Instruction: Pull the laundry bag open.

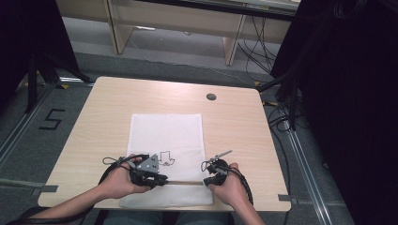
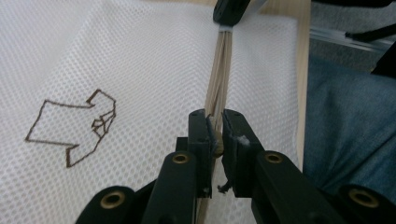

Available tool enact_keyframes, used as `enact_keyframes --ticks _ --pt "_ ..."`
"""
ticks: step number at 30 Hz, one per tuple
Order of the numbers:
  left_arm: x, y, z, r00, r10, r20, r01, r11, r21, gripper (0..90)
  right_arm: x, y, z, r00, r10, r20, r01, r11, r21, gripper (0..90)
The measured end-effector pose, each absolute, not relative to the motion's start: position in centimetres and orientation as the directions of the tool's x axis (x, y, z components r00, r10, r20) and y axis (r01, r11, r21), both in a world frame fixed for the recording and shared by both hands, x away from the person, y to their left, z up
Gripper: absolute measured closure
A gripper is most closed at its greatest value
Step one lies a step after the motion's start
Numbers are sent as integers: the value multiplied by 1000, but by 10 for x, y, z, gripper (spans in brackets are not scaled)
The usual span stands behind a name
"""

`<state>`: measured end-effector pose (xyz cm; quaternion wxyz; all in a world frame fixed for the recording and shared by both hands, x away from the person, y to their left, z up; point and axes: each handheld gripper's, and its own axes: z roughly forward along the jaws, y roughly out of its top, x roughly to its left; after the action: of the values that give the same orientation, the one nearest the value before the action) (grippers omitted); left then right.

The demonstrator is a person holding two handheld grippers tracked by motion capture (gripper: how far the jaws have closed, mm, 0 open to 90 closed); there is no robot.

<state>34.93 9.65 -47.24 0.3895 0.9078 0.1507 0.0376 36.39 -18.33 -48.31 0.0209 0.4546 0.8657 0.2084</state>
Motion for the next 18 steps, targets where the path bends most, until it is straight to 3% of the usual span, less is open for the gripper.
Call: enact_keyframes --ticks 18 --pt "347 103 -472 946 317 -64 262 -635 727 820 364 -183 -483 -586 796 150 778 501 378 900"
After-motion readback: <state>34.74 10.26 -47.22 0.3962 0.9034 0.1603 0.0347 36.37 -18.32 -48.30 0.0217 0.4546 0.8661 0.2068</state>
